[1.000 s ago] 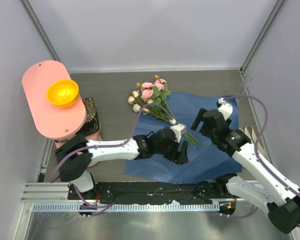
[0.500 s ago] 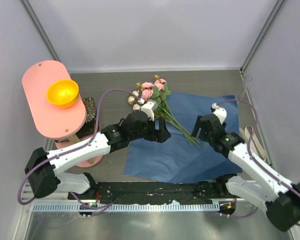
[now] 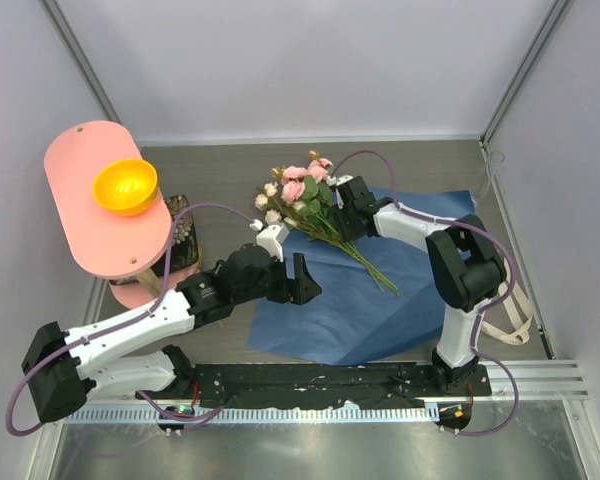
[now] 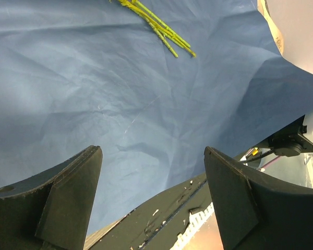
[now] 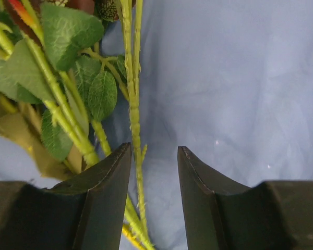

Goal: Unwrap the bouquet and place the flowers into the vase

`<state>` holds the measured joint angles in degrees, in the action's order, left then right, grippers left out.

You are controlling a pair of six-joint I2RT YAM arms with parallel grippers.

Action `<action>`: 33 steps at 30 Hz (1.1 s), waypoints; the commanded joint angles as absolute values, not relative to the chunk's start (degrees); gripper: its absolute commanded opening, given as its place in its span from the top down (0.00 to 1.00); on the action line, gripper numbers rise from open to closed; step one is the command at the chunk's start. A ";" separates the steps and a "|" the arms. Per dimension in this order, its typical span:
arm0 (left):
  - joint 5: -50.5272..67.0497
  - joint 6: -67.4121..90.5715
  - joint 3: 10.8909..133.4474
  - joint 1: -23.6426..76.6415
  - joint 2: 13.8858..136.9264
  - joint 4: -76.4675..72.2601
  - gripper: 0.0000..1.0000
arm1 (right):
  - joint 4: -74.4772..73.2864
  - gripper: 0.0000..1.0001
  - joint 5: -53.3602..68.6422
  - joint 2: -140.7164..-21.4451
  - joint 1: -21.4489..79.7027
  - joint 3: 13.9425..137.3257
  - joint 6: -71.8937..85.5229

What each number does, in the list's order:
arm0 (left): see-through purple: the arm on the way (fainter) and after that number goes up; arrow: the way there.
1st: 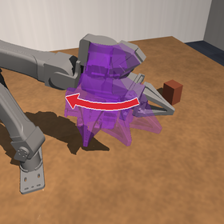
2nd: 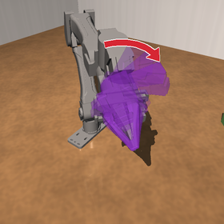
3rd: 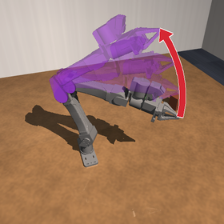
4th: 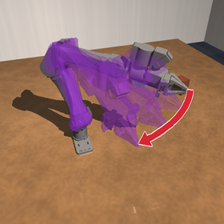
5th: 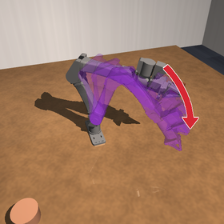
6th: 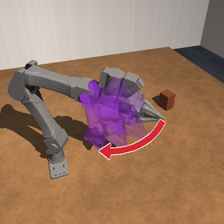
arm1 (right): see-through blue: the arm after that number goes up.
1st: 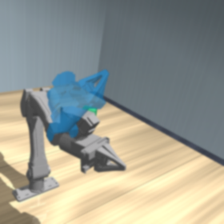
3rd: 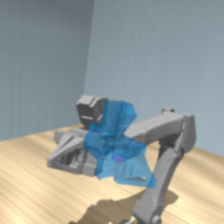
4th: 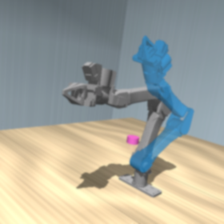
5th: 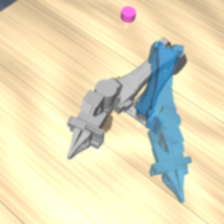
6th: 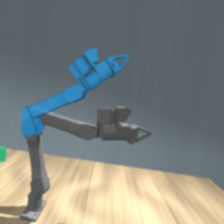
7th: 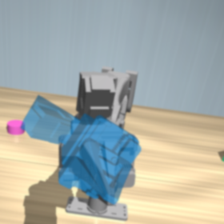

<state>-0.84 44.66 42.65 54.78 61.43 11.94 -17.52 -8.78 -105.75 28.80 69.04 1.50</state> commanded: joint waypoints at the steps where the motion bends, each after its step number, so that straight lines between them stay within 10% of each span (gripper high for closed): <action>1: -0.18 45.79 41.92 54.93 60.03 10.02 0.16 | -16.36 0.53 -8.17 -106.53 30.06 71.90 -6.77; 10: -0.35 44.39 42.98 54.93 61.35 10.55 0.16 | -13.89 0.52 -21.18 -102.58 33.75 69.79 -7.03; 33: -0.18 43.86 42.28 54.93 61.43 10.28 0.14 | -10.55 0.66 -9.40 -104.24 34.36 69.95 -8.78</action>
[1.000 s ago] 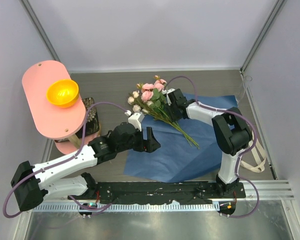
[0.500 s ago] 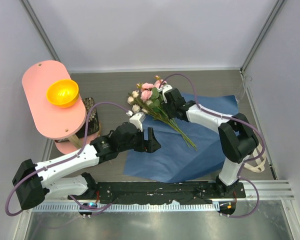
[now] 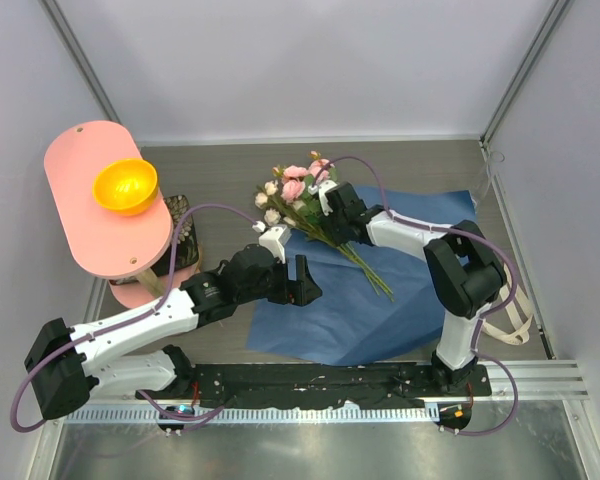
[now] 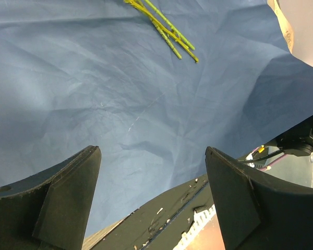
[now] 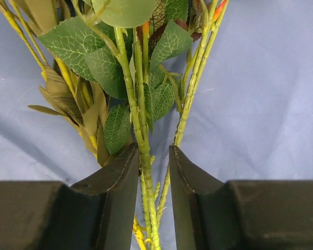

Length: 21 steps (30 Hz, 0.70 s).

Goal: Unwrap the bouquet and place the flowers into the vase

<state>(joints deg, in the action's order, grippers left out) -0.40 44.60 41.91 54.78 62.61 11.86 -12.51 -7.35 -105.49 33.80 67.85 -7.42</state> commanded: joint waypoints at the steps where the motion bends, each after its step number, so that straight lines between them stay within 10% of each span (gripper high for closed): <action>1: -0.26 43.94 42.19 54.93 61.44 10.20 0.14 | -10.81 0.69 -10.19 -103.80 34.54 70.66 -9.05; 5: -0.26 44.03 42.63 54.93 61.70 10.11 0.14 | -12.22 0.91 -14.99 -98.46 38.21 73.74 -12.82; 21: 1.58 42.01 45.70 54.93 63.98 8.26 0.06 | 10.52 0.99 -25.58 -66.79 42.36 47.74 -8.79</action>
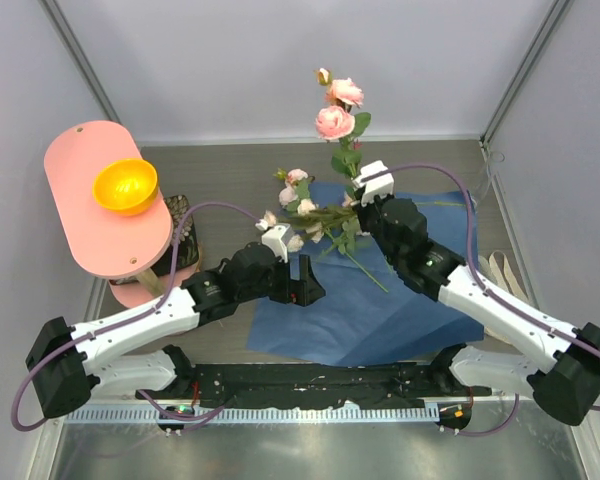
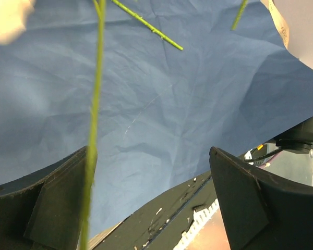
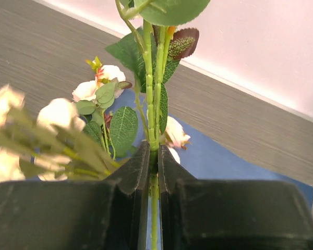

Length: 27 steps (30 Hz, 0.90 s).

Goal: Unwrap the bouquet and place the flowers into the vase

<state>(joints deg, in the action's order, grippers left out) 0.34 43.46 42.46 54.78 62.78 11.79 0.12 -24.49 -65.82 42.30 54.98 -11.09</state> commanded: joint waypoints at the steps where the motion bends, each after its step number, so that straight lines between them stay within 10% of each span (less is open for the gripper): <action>1: 1.76 42.01 45.88 54.93 64.51 7.65 0.07 | 11.42 0.99 -25.49 -68.54 42.19 47.29 -9.14; 18: 0.44 43.68 42.89 54.76 62.40 8.78 0.07 | -10.98 0.99 -20.73 -90.09 37.35 61.08 1.74; 27: -1.94 34.82 52.03 54.32 76.55 20.30 0.26 | -22.84 0.99 -16.80 -89.47 33.40 64.16 7.29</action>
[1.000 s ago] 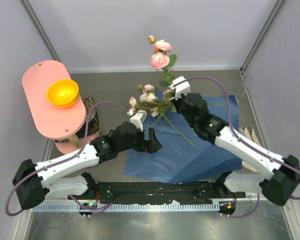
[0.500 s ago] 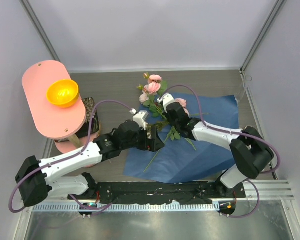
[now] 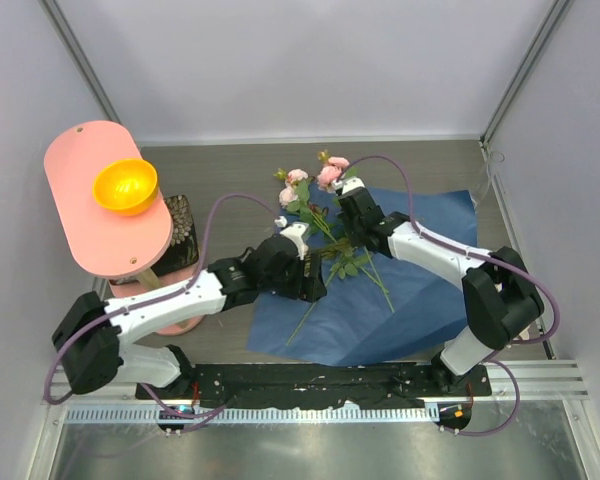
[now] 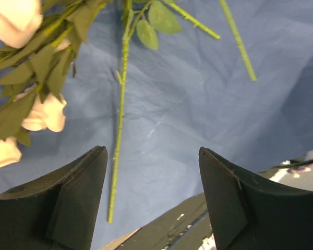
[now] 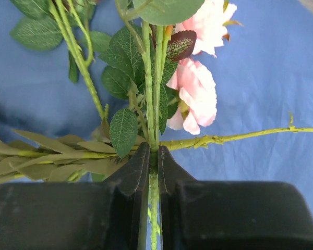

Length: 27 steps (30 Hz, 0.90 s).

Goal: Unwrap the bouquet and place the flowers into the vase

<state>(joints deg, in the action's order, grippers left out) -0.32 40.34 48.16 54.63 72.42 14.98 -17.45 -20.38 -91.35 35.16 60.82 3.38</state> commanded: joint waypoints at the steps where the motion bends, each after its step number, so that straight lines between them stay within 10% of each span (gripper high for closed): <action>1: -1.41 34.54 51.68 54.32 77.16 19.78 0.26 | -23.37 0.99 -15.92 -90.34 33.31 64.33 7.12; 6: 2.02 33.75 51.94 54.32 85.14 17.58 0.13 | -23.56 0.99 -13.72 -90.35 33.40 64.34 8.52; 15: 8.42 39.02 51.07 54.32 95.45 5.03 0.25 | -20.22 0.94 -9.24 -89.57 32.17 62.32 10.37; 27: 11.34 43.07 47.98 52.56 79.64 -3.70 0.12 | -14.32 0.75 -1.50 -86.66 27.69 56.78 11.69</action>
